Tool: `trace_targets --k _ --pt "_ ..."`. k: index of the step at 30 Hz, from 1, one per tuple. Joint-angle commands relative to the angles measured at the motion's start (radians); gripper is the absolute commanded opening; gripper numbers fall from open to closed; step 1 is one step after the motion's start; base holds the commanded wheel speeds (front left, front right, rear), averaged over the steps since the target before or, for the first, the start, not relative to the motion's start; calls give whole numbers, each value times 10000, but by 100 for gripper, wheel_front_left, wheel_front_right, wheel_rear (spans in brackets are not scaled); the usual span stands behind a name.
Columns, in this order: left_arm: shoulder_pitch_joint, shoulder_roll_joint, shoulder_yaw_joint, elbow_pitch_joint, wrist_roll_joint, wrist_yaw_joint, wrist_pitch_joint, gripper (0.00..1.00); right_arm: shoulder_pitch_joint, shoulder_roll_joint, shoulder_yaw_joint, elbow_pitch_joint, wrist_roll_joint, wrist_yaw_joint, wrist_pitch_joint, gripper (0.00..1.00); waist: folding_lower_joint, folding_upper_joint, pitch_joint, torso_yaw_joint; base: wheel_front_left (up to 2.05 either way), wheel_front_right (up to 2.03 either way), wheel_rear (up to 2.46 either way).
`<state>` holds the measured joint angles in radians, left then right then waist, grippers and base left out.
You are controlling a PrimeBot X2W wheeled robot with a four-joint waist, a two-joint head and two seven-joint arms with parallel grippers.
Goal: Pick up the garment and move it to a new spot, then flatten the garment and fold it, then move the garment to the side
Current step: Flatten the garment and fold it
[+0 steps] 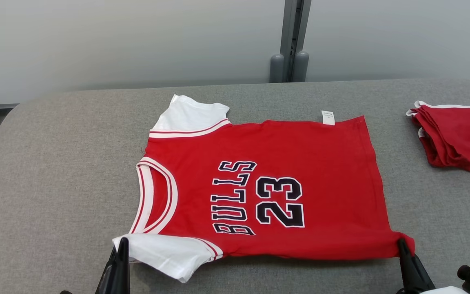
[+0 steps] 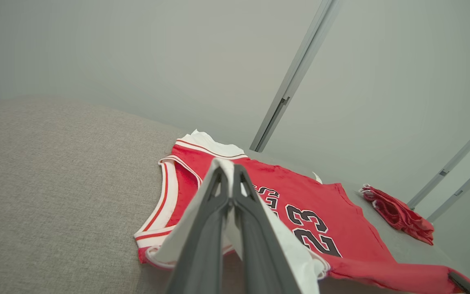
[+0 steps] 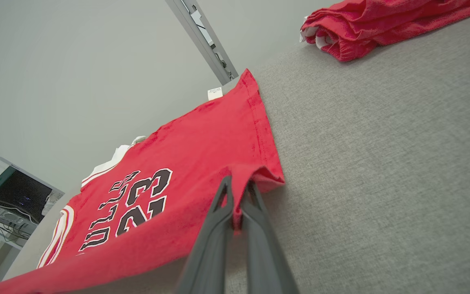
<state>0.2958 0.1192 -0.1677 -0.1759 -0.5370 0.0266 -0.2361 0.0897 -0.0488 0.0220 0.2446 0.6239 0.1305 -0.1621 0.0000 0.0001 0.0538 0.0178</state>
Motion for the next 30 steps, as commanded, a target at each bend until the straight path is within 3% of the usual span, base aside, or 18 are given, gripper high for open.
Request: trace_targets --k 1,18,30 --pt "-251 56 61 150 -9 -77 -55 0 -139 -43 59 201 96 5 -70 0 0 -1 64 -26 0 0 0" --pt "-1546 41 -168 1303 195 -432 -172 0 -1082 -45 466 1135 267 5 -208 0 0 -1 651 -194 0 0 0" --pt "-4694 -201 71 4030 710 -878 -291 0 -2904 -45 481 2188 455 5 -313 0 0 -1 1595 -265 0 0 0"
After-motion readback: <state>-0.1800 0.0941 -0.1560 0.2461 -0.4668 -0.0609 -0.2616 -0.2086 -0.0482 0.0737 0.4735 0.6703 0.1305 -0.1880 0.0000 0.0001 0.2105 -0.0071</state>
